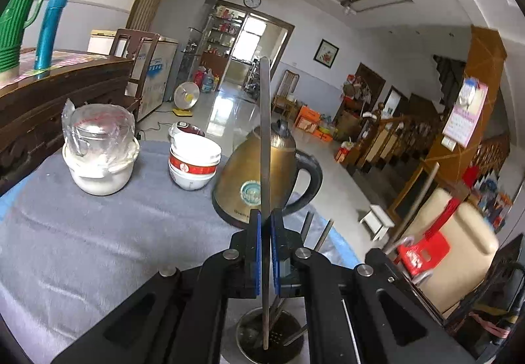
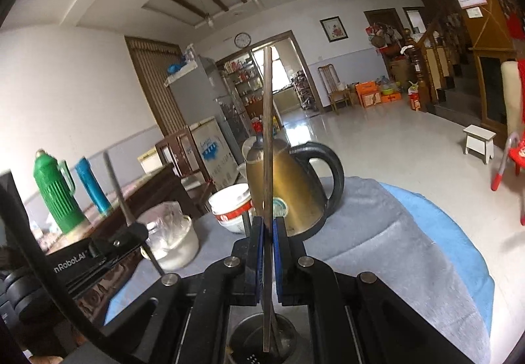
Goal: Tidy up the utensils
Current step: 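Lift both held chopsticks and lower them upright into the grey holder cup, then open both tools to release the chopsticks into the holder cup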
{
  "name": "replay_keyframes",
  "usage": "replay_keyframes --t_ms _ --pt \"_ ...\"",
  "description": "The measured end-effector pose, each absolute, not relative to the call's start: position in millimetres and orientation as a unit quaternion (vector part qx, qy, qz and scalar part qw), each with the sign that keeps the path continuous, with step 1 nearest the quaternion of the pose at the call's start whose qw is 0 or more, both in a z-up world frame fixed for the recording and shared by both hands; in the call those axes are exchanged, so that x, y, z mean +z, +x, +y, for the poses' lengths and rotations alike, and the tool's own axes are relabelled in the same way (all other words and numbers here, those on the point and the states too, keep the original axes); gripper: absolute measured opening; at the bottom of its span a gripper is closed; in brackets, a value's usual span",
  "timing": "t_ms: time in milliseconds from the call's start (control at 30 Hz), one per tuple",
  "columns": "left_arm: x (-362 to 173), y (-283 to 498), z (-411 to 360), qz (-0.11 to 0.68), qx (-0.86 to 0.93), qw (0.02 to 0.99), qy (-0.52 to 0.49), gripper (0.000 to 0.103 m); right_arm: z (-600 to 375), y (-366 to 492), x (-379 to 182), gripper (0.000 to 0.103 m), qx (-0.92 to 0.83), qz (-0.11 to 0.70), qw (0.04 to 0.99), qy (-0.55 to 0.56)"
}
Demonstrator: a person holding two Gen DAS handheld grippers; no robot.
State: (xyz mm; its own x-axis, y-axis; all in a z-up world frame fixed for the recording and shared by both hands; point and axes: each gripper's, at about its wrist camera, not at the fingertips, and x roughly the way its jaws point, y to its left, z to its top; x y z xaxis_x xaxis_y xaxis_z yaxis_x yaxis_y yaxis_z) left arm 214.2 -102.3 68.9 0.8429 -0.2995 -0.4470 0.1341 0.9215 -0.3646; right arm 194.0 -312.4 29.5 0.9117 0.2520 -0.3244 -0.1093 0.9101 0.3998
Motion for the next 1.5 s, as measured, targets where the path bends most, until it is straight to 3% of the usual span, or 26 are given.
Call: replay_keyframes --t_ms 533,1067,1167,1300,1433,1500 --pt "17.6 223.8 -124.1 0.308 -0.126 0.937 -0.111 0.006 -303.7 206.6 -25.0 0.006 0.116 0.268 0.941 0.168" --pt "0.9 221.3 -130.0 0.360 -0.138 0.919 -0.080 0.007 -297.0 208.2 -45.3 0.008 0.131 0.323 0.923 0.164" --pt "6.6 218.9 -123.6 0.362 -0.136 0.918 -0.086 0.015 -300.5 207.9 -42.0 0.009 0.122 0.324 0.923 0.170" --pt "20.0 211.3 -108.6 0.354 -0.128 0.921 -0.104 0.045 -305.1 201.2 -31.1 0.011 0.108 0.320 0.926 0.167" --pt "39.2 193.6 -86.5 0.332 -0.125 0.927 -0.118 0.046 -312.2 186.3 -14.9 0.021 0.091 0.304 0.932 0.173" --pt "46.1 183.1 -70.9 0.324 -0.119 0.931 -0.123 0.055 -315.7 175.6 -6.0 0.029 0.085 0.293 0.936 0.176"
